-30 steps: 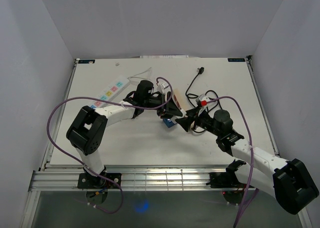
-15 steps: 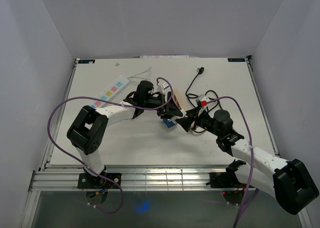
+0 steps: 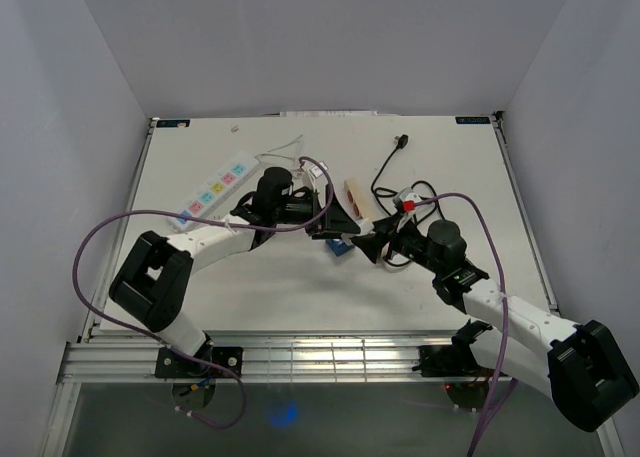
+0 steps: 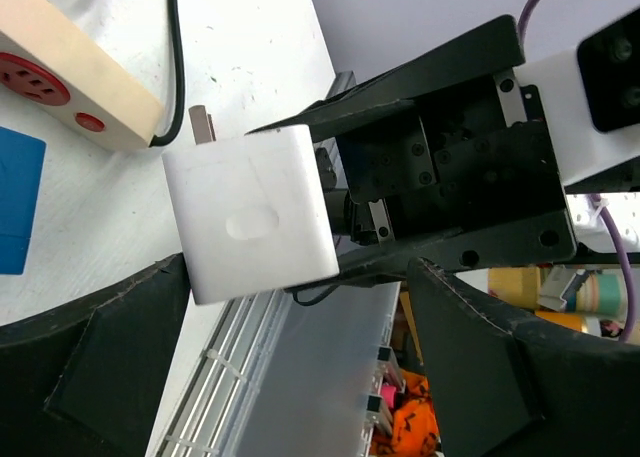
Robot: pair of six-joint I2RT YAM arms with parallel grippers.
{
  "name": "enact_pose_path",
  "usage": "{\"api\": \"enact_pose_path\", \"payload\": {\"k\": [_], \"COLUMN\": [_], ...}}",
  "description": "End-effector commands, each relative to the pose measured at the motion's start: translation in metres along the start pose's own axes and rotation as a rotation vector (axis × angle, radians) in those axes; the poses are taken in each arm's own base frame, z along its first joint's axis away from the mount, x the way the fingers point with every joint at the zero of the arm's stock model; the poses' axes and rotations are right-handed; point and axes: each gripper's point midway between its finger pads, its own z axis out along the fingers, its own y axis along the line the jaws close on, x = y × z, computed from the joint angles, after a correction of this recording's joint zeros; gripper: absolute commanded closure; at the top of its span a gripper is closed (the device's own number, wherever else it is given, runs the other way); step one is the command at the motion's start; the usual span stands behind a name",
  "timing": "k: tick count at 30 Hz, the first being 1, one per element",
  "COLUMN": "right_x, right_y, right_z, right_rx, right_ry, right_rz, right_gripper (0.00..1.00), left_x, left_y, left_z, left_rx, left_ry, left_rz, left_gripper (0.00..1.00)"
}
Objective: Insert the plug
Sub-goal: Adjust the socket at the center of the board.
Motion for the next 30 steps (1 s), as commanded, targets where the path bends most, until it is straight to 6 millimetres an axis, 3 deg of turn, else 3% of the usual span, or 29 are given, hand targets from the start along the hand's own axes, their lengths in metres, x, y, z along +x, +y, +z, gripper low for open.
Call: {"api": "enact_pose_path", "payload": {"k": [1,6,12,17,22,28,30], "right_x": [-0.019,-0.016,-0.013,-0.014,-0.031,-0.027,-0.029], "right_y": [-0.01,-0.024,-0.036,-0.047,-0.05,-0.042,-0.036], "right_z": [0.003,0.004,0.003,-0.003,-0.009,-0.01,-0.008], "right_rx": [0.064,0.162,0.227,0.261,0.282,0.254,0.223], "right_ry": [-0.037,0.018,0.059,0.113,0.103,0.153,0.165], "right_rz": [-0.003,0.066,0.127,0.203,0.232,0.283,0.297], "right_gripper": [0.84,0.92,0.92,0.92,0.92,0.92,0.92], "left_x": [-0.02,-0.03,-0.037,-0.04,-0.038,-0.005,-0.003], "left_y": [-0.034,-0.026,-0.021,-0.017,-0.016,-0.017,-0.014], "left_z": [-0.021,-0.028,-0.031,-0.025,-0.023,-0.006,-0.001], "left_rx": [0.039,-0.035,-0.098,-0.214,-0.227,-0.163,-0.194], "left_ry": [-0.122,-0.213,-0.276,-0.359,-0.409,-0.338,-0.335], "left_rz": [0.155,0.226,0.335,0.607,0.792,1.032,1.089], "left_gripper": [0.02,0.02,0.02,0.02,0.05,0.03,0.03]}}
